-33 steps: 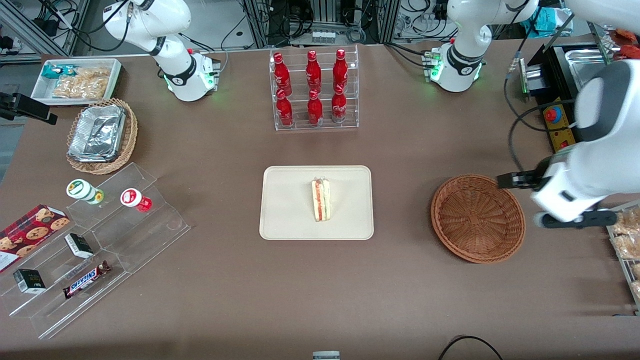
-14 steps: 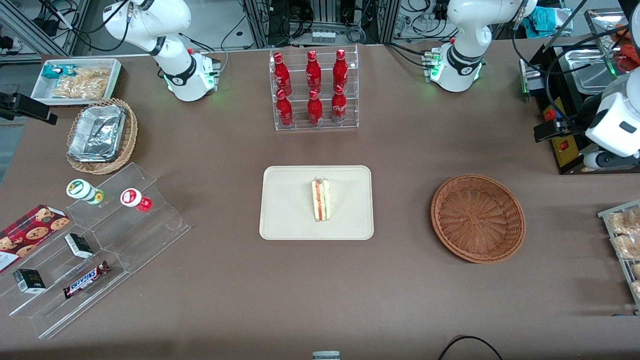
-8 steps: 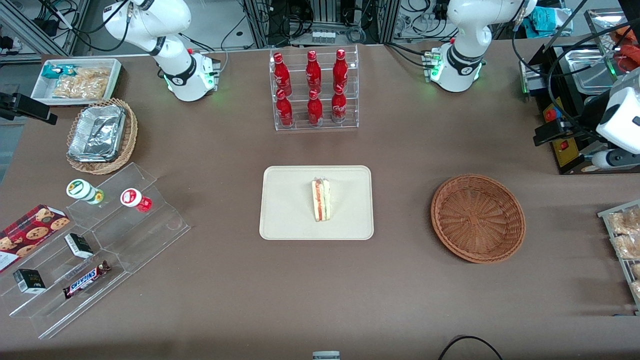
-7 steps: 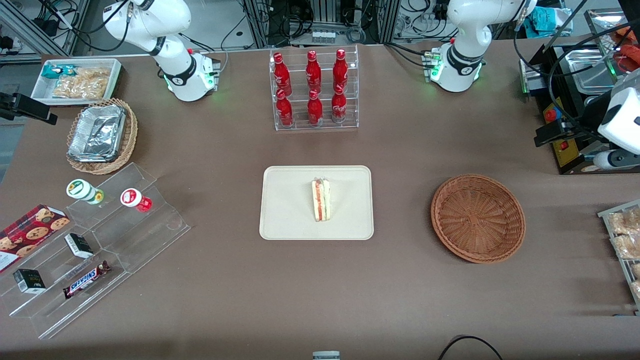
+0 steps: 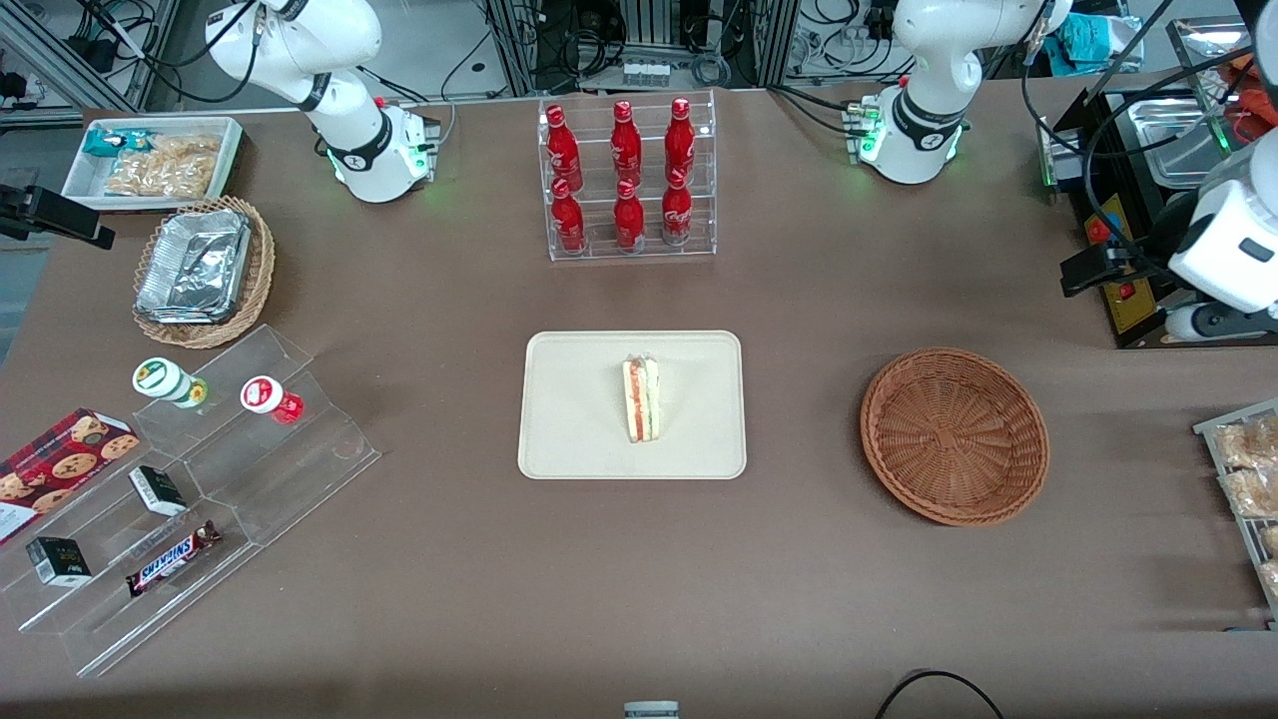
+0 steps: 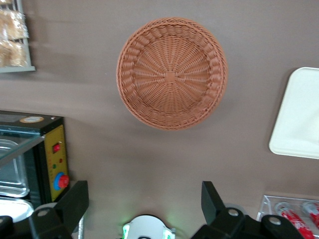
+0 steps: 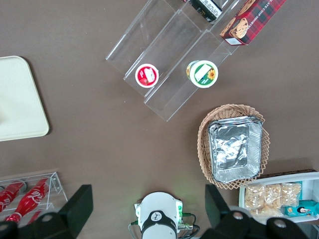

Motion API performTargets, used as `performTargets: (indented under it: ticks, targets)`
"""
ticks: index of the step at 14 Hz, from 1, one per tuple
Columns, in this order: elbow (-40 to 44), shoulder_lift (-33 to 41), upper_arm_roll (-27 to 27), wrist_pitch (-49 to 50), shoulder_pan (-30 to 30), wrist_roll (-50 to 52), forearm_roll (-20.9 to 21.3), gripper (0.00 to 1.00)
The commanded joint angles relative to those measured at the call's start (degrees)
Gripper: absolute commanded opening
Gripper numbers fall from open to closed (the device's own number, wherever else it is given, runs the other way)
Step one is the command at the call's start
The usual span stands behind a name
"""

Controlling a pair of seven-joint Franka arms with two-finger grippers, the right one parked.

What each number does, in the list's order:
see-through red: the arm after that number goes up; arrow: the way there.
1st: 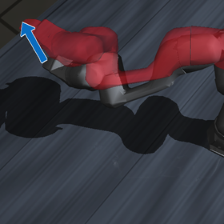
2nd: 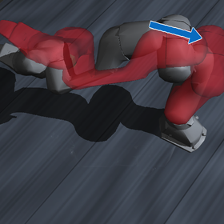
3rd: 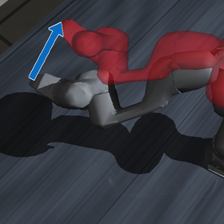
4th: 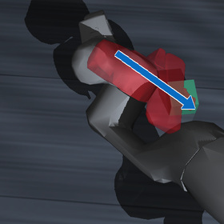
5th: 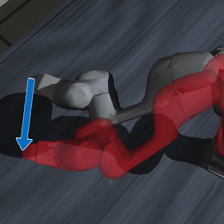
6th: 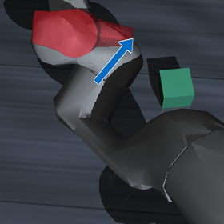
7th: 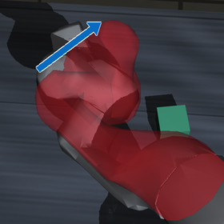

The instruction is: Place sandwich from basket to tray

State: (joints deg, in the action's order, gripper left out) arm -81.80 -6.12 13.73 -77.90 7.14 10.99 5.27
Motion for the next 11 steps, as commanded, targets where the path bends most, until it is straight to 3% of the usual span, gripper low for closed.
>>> performTargets:
  ticks: [1,9,11]
  targets:
    - [0.41,-0.83,2.0,-0.49,0.34,2.37,2.72,1.0]
    - [0.59,-1.0,2.0,-0.41,0.07,2.9,1.85,1.0]
    - [0.59,-1.0,2.0,-0.41,0.16,2.99,-0.16,1.0]
